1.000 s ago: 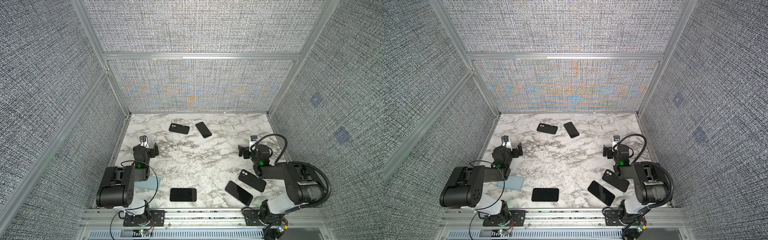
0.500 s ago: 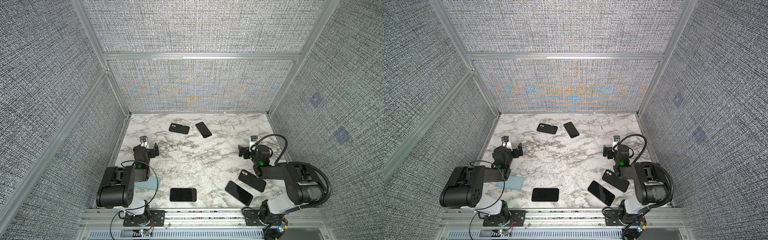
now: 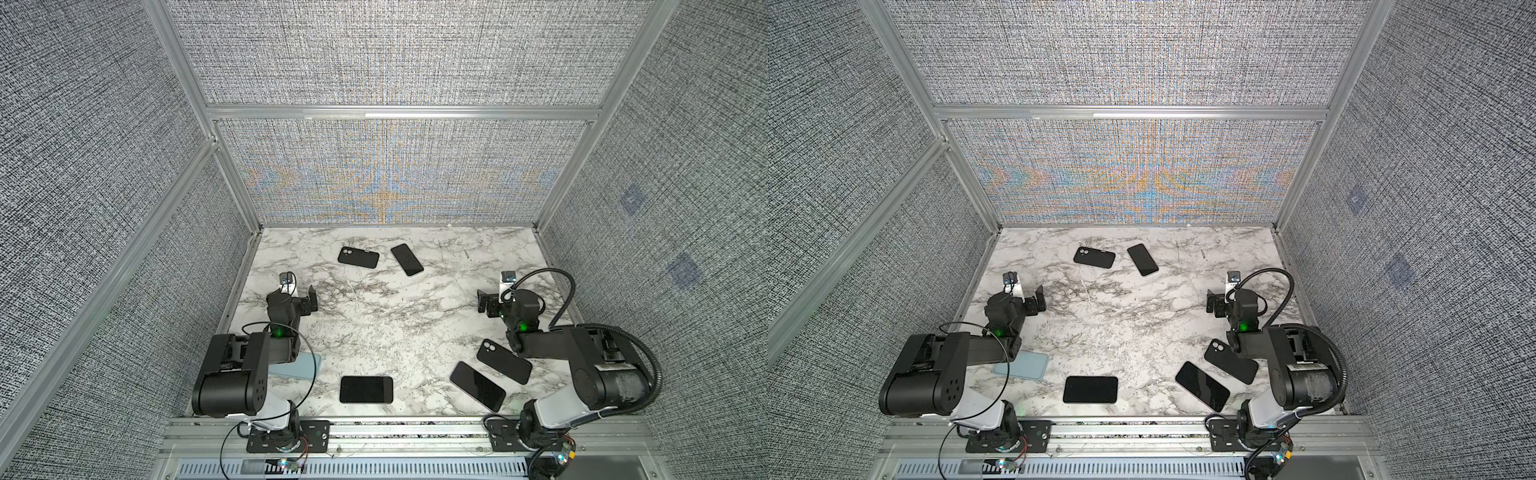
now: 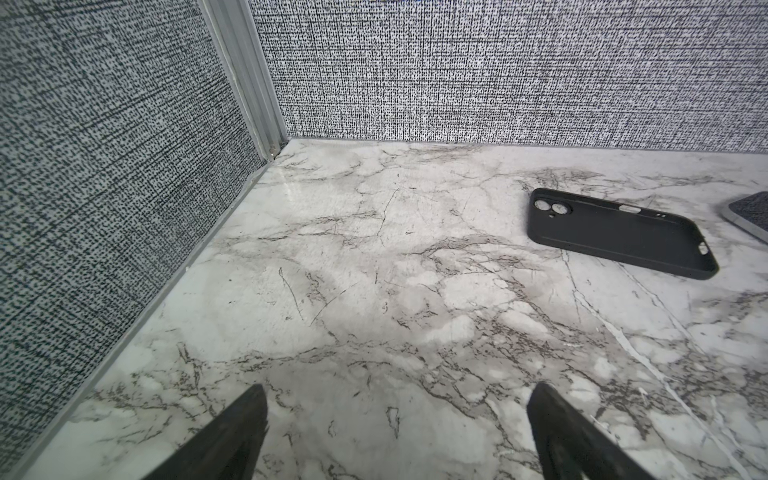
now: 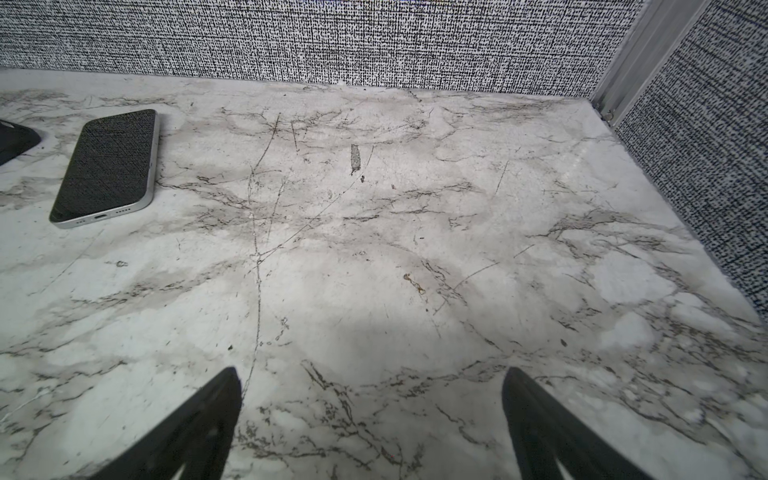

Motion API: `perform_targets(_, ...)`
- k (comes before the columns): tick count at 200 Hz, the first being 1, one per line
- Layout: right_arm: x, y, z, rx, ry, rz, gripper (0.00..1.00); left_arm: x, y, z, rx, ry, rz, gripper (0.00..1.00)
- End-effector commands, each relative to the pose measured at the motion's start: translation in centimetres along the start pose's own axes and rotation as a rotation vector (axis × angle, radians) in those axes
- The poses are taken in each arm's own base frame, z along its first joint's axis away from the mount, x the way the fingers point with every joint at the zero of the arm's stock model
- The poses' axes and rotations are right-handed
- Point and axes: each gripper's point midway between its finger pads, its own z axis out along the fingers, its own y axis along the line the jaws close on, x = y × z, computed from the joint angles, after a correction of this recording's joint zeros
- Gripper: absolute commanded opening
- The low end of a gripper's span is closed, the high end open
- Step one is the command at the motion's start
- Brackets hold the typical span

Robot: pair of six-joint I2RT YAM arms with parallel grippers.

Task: Put the phone into the phone case
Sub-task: 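Raise both arms and move the grippers toward the phones farther from the robot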

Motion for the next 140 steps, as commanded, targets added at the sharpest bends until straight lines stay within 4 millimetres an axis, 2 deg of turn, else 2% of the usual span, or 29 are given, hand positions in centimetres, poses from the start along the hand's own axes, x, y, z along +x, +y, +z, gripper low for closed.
perform_targets(1,-1.9,0.1,-0.6,0.009,-0.034,-0.019,0.99,-1.9,0.9,-0.4,-0.058,-0.003,-0.008,0.98)
perform_targets(20,-4.5,0.6,-1.6,0.019,-0.014,-0.062,0.99,-3.8,0.0,-0.6,-0.015,0.059,0.036,0.98)
perform_targets(35,-6.7,1.6,-2.4,0.026,-0.051,-0.077,0.99,-4.5,0.1,-0.5,-0.035,0.153,-0.011,0.98)
perform_targets(48,-8.5,3.1,-2.9,-0.003,-0.089,-0.069,0.99,-4.2,0.8,-0.2,-0.087,0.289,-0.06,0.98)
perform_targets(62,-9.7,5.2,-3.1,-0.044,-0.079,-0.074,0.99,-4.0,0.5,0.0,-0.095,0.395,-0.06,0.98)
perform_targets(81,-10.1,8.0,-2.4,-0.086,-0.014,-0.098,0.99,-4.8,-1.0,0.3,-0.07,0.395,-0.077,0.98)
perform_targets(105,-9.7,11.0,-0.6,-0.115,0.1,-0.157,0.99,-6.0,-3.2,0.4,-0.039,0.397,-0.077,0.98)
perform_targets(140,-8.4,14.8,0.7,-0.178,0.158,-0.257,0.99,-5.9,-4.2,0.2,-0.069,0.413,-0.088,0.98)
